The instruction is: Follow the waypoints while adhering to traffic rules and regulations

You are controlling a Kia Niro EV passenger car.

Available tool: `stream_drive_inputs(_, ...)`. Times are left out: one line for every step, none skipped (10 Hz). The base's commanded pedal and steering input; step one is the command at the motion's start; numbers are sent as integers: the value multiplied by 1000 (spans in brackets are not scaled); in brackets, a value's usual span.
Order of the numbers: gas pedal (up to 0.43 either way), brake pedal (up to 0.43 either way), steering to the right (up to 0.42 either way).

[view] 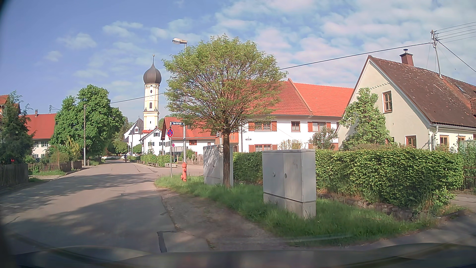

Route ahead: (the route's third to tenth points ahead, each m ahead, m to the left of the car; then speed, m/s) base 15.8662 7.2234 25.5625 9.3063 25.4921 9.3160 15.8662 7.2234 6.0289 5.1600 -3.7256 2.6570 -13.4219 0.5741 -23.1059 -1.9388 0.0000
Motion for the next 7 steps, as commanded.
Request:
stream_drive_inputs(0, 232, 246)
stream_drive_inputs(0, 232, 266)
stream_drive_inputs(0, 232, 308)
stream_drive_inputs(0, 232, 366)
stream_drive_inputs(0, 232, 410)
stream_drive_inputs(0, 232, 450)
stream_drive_inputs(0, 232, 490)
